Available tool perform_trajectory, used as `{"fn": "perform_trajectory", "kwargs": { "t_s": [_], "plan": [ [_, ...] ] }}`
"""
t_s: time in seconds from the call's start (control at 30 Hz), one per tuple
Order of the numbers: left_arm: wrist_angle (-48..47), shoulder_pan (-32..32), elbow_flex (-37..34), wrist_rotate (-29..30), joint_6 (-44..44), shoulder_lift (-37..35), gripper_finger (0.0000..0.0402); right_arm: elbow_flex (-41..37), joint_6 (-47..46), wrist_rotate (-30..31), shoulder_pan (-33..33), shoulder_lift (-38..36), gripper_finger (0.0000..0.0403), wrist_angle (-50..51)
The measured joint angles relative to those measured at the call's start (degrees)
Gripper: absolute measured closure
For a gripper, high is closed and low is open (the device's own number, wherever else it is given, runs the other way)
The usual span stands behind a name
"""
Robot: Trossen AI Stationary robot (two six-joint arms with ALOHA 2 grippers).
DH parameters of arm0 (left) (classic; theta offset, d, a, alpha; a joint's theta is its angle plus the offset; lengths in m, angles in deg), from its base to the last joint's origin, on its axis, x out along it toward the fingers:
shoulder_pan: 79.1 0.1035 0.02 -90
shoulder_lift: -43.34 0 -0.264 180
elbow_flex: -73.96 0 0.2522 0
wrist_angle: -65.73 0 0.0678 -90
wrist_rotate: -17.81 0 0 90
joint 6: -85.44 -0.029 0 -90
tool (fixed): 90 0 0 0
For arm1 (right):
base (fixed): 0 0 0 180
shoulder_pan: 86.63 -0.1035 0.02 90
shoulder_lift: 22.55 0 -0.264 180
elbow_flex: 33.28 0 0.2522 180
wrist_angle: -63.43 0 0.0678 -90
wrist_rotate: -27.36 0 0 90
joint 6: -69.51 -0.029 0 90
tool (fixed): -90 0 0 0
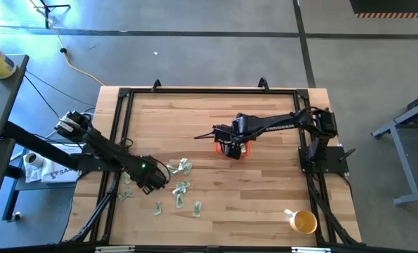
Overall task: Pick and place Stevia / Truvia into bins
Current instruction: Put the green stevia packet into the orange basket
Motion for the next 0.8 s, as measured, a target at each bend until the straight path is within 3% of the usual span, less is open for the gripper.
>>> {"fn": "perform_trajectory", "kwargs": {
  "t_s": [0.17,0.37,0.57,0.8],
  "plan": [
    [1.8,0.2,-0.2,3.5,-4.1,0.0,0.0136,0.0,0.4,-0.7,0.2,0.0,0.0076,0.0],
    [7.9,0.2,-5.2,2.2,-3.7,-0.4,0.0133,0.0,0.4,-2.0,0.3,0.0,0.0076,0.2],
    [9.1,0.2,-6.1,2.7,-3.5,-0.4,0.0176,0.0,0.4,-2.1,0.4,0.0,0.0076,0.1],
    [11.0,0.1,-6.1,5.2,-5.3,-0.3,0.027,0.0,0.4,-2.1,0.5,0.0,0.0076,-0.1]
  ]
}}
